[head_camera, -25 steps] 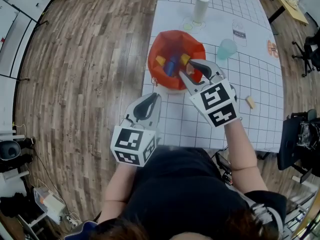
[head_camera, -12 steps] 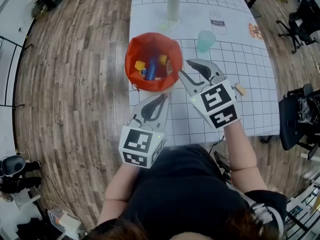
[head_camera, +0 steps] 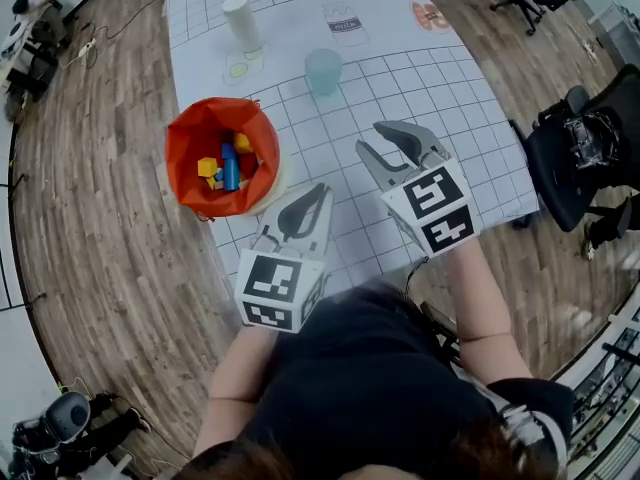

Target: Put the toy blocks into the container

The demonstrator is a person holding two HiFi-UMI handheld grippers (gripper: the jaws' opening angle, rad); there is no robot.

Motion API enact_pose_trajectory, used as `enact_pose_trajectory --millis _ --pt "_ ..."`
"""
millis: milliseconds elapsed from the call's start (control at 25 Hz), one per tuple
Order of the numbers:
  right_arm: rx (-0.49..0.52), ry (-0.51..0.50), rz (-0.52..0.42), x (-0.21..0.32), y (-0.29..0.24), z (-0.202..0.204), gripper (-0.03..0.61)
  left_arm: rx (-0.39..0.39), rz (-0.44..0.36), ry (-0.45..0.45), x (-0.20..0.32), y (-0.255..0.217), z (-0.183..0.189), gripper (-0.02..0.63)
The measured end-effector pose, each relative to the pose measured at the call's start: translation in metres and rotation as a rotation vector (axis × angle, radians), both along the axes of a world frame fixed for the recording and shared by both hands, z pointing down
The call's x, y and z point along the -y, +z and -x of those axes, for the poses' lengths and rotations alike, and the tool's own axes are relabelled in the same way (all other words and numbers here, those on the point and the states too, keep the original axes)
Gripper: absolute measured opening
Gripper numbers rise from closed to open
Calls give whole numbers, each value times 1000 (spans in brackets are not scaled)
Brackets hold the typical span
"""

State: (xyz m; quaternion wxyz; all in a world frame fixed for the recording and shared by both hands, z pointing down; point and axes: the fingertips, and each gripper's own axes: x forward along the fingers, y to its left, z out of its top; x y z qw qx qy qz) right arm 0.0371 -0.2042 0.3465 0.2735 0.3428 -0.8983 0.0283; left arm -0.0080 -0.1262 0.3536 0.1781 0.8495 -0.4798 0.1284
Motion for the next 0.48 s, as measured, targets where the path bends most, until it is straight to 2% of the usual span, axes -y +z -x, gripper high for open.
enact_pose_trajectory --millis 240,480 --pt "-24 135 41 13 24 -80 150 10 38 77 21 19 -41 31" --pt "-47 220 83 25 57 -134 155 30 62 111 39 40 -63 31"
